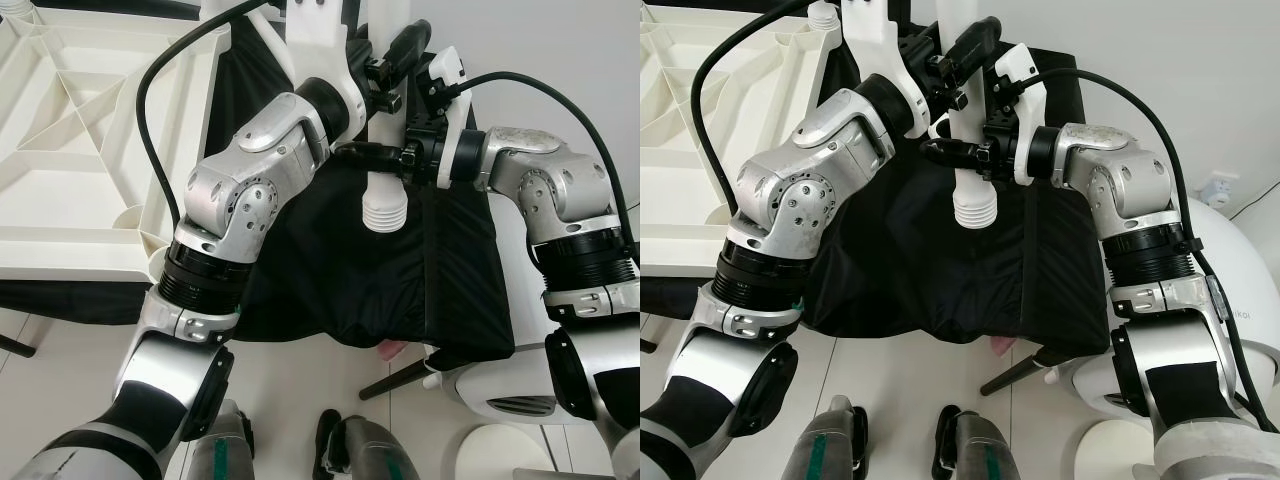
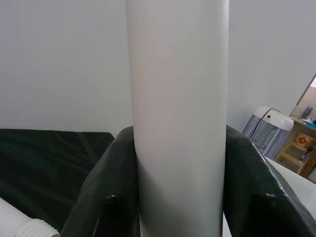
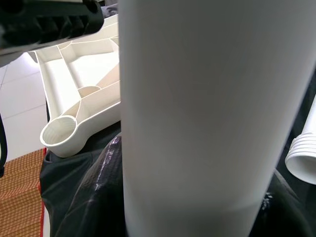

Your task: Building children table

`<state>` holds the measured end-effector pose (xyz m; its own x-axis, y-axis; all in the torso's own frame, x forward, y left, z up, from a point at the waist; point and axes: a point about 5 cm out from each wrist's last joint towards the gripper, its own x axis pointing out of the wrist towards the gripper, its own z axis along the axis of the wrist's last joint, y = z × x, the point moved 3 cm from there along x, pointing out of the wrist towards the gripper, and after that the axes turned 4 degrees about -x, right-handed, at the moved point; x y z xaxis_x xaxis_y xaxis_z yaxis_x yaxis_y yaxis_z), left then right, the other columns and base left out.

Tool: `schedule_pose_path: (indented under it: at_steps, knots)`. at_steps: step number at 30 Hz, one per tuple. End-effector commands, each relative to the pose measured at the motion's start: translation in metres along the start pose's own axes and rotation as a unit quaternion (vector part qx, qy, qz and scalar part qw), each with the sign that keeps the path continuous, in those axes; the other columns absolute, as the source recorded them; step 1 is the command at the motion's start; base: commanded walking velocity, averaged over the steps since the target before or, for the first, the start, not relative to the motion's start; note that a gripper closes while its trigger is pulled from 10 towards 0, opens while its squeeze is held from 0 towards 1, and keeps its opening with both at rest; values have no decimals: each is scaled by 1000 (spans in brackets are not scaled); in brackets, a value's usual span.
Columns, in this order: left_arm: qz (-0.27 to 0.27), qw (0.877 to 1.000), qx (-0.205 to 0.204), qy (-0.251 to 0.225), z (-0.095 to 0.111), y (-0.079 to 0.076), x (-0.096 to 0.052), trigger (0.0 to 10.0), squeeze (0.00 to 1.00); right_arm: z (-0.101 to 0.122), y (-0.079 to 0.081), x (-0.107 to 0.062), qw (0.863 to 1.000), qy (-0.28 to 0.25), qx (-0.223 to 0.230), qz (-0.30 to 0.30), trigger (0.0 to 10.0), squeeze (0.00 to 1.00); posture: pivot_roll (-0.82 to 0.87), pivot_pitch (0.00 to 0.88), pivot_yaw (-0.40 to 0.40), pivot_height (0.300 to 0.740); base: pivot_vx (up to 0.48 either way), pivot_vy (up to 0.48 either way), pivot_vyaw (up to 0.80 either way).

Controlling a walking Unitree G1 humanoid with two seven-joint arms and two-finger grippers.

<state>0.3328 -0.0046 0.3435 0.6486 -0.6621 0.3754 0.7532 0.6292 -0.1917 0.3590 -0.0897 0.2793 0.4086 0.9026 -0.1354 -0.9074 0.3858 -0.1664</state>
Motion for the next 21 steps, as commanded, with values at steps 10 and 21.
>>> schedule_pose_path:
  at_steps: [10, 21]
  knots:
    - [-109, 994, -12, 5, 2, -24, -1, 10000, 1000, -3, 4, 0, 1000, 5, -11, 12, 10000, 0, 46, 126, -104, 740, 0, 0, 0]
    - [-102, 990, -88, -35, 21, -19, -7, 10000, 0, -11, -1, -4, 1000, -13, 12, -26, 10000, 0, 60, 110, -102, 740, 0, 0, 0]
